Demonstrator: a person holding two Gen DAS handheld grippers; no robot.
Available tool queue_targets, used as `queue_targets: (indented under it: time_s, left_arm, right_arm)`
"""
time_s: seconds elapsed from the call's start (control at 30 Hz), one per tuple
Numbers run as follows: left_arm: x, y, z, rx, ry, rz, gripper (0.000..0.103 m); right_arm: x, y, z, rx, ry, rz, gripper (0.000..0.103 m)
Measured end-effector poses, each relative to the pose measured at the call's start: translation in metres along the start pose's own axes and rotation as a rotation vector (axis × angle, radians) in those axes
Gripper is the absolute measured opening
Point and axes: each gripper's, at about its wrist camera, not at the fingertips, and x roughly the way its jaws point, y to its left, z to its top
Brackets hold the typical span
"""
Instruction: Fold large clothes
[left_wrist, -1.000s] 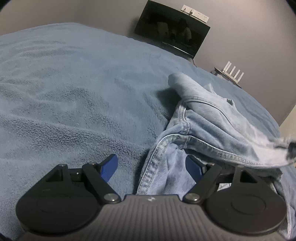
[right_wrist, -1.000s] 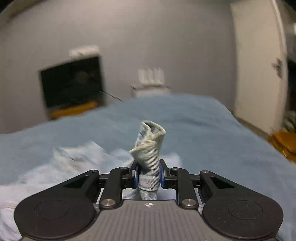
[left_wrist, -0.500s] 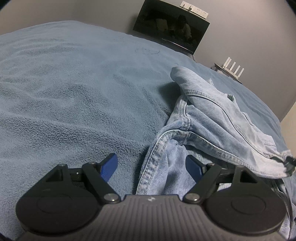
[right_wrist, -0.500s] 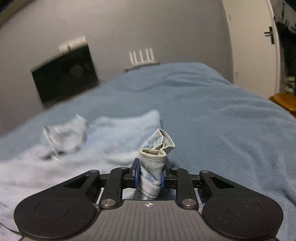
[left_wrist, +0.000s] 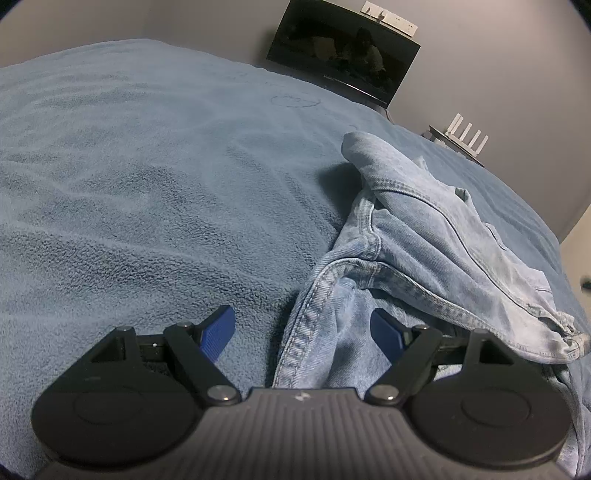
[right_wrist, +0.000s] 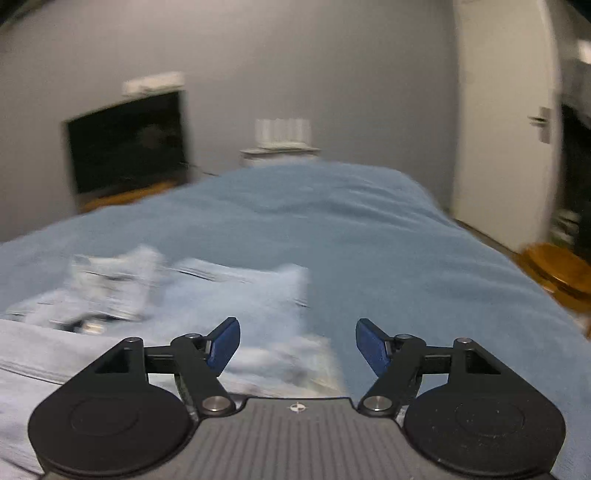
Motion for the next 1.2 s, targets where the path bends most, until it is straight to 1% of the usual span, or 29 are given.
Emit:
queue_targets:
  time_s: [0.1, 0.13, 0.17, 0.27, 0.37, 0.4, 0.43, 0.47, 0.5, 0.53, 0.6, 0.7, 0.8, 0.83, 0.87, 0.9, 0.97, 1.0, 1.07, 1.1, 1.17, 1.2]
  left_arm:
    - [-0.001, 0.000, 0.000, 0.005, -0.005, -0.003, 0.079]
    - [-0.001, 0.000, 0.000, 0.005, -0.010, -0.007, 0.079]
    - [-0.002, 0.001, 0.000, 0.000, -0.022, -0.021, 0.079]
    - [-0.004, 0.005, 0.001, -0.013, -0.068, -0.062, 0.079]
    - [-0.003, 0.001, 0.002, 0.029, -0.096, -0.079, 0.078]
    - [-0.002, 0.000, 0.001, 0.045, -0.095, -0.091, 0.069]
    - [-0.001, -0.002, 0.001, 0.058, -0.089, -0.103, 0.062]
    - [0.001, -0.004, 0.002, 0.075, -0.081, -0.116, 0.050]
    - [0.002, -0.006, 0.002, 0.094, -0.080, -0.121, 0.044]
    - [0.003, -0.008, 0.002, 0.113, -0.086, -0.115, 0.042]
    - [0.004, -0.009, 0.002, 0.135, -0.101, -0.110, 0.024]
    - [0.006, -0.006, 0.001, 0.145, -0.109, -0.101, 0.016]
    - [0.011, -0.002, 0.001, 0.128, -0.092, -0.108, 0.014]
    - [0.012, -0.001, 0.001, 0.123, -0.088, -0.106, 0.014]
    - [0.012, 0.000, 0.001, 0.118, -0.084, -0.105, 0.014]
    - [0.012, 0.000, 0.002, 0.115, -0.083, -0.105, 0.014]
    - [0.012, 0.000, 0.002, 0.114, -0.081, -0.104, 0.014]
    - [0.012, 0.000, 0.002, 0.115, -0.081, -0.103, 0.014]
    - [0.013, -0.002, 0.004, 0.119, -0.077, -0.093, 0.013]
    - [0.013, -0.002, 0.004, 0.119, -0.076, -0.089, 0.013]
    - [0.012, -0.004, 0.004, 0.125, -0.077, -0.087, 0.013]
    - [0.013, -0.006, 0.005, 0.133, -0.075, -0.078, 0.013]
  right_arm:
    - [0.009, 0.052, 0.015, -0.064, 0.026, 0.199, 0.072]
    - [0.014, 0.076, 0.019, -0.104, 0.043, 0.273, 0.072]
    - [0.019, 0.099, 0.023, -0.142, 0.063, 0.328, 0.072]
    - [0.038, 0.174, 0.030, -0.279, 0.120, 0.461, 0.072]
    - [0.049, 0.240, 0.033, -0.414, 0.148, 0.549, 0.072]
    - [0.052, 0.258, 0.034, -0.449, 0.157, 0.567, 0.071]
    - [0.055, 0.275, 0.033, -0.485, 0.169, 0.585, 0.070]
    - [0.060, 0.292, 0.032, -0.518, 0.178, 0.595, 0.069]
    - [0.063, 0.306, 0.030, -0.548, 0.192, 0.603, 0.068]
    - [0.069, 0.321, 0.029, -0.579, 0.210, 0.611, 0.066]
    - [0.082, 0.347, 0.025, -0.638, 0.239, 0.618, 0.064]
    - [0.092, 0.375, 0.014, -0.722, 0.279, 0.609, 0.063]
    - [0.101, 0.398, 0.001, -0.836, 0.353, 0.560, 0.062]
    - [0.106, 0.401, -0.003, -0.866, 0.384, 0.547, 0.053]
    - [0.112, 0.404, -0.006, -0.882, 0.409, 0.541, 0.042]
    - [0.117, 0.404, -0.004, -0.880, 0.439, 0.530, 0.021]
    - [0.119, 0.398, 0.005, -0.830, 0.462, 0.563, 0.017]
    - [0.119, 0.396, 0.011, -0.802, 0.454, 0.571, 0.009]
    - [0.119, 0.380, 0.029, -0.699, 0.361, 0.533, 0.005]
    - [0.123, 0.371, 0.040, -0.608, 0.319, 0.515, 0.005]
    - [0.128, 0.353, 0.048, -0.458, 0.290, 0.479, 0.004]
    - [0.131, 0.347, 0.047, -0.424, 0.290, 0.459, 0.004]
